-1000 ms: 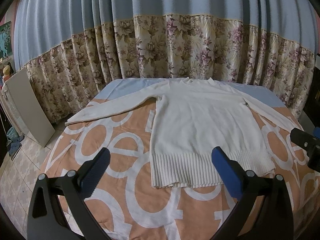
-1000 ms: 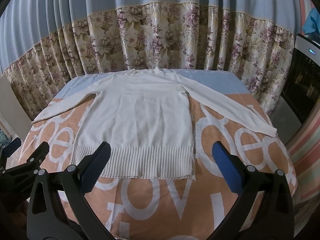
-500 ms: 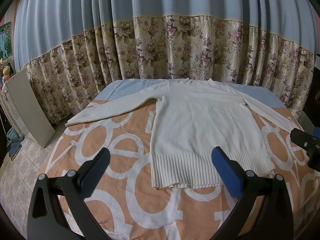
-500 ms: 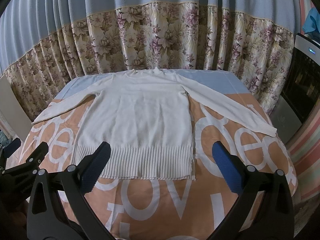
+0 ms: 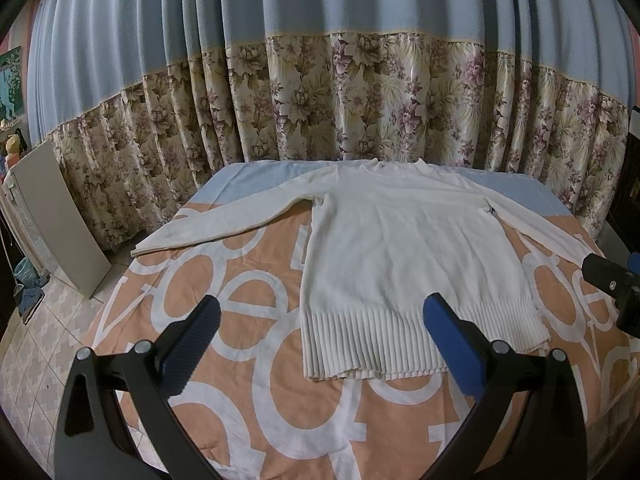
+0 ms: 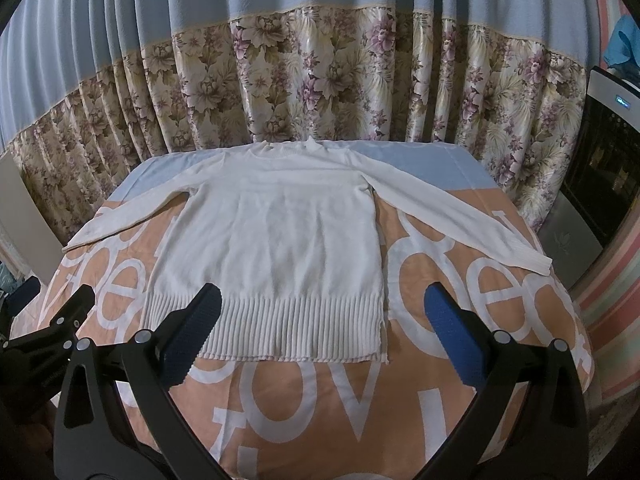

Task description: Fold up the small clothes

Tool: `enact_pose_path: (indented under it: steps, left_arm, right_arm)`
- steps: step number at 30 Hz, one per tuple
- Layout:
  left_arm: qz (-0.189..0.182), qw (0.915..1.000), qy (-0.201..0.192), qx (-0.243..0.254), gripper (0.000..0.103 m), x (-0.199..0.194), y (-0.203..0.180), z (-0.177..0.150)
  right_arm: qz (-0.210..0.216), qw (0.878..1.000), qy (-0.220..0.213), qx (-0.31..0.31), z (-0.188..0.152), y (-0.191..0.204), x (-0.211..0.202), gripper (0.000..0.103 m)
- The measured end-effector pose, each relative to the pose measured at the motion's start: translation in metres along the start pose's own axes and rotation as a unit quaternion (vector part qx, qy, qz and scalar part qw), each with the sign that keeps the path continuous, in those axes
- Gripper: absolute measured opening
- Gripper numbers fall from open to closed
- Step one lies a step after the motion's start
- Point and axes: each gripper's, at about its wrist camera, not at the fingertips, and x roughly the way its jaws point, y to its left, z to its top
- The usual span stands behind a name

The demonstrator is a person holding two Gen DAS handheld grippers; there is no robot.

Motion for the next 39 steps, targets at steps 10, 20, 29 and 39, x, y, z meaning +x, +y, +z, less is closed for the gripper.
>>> enact_pose_path:
  steps: [10,20,29,39]
  left_arm:
    - [0.001,1.0000,0.000,0.000,0.101,0.000,-0.001,-0.001]
    - [0.000,1.0000,0.000,0.001,0.101,0.000,0.000,-0.002]
    - [0.000,1.0000,0.000,0.002,0.101,0.000,0.000,-0.002]
    - [0.001,1.0000,-0.003,0.001,0.101,-0.001,-0.001,0.001]
  right_arm:
    - [0.000,1.000,0.000,0.002,0.002,-0.003,-0.001,0.100]
    - [0.000,1.000,-0.001,0.002,0.001,-0.003,-0.001,0.100]
    - [-0.001,1.000,0.001,0.003,0.001,-0.006,0.000,0.100]
    - [-0.009,1.000,-0.001,0.007,0.002,-0.015,0.005,0.100]
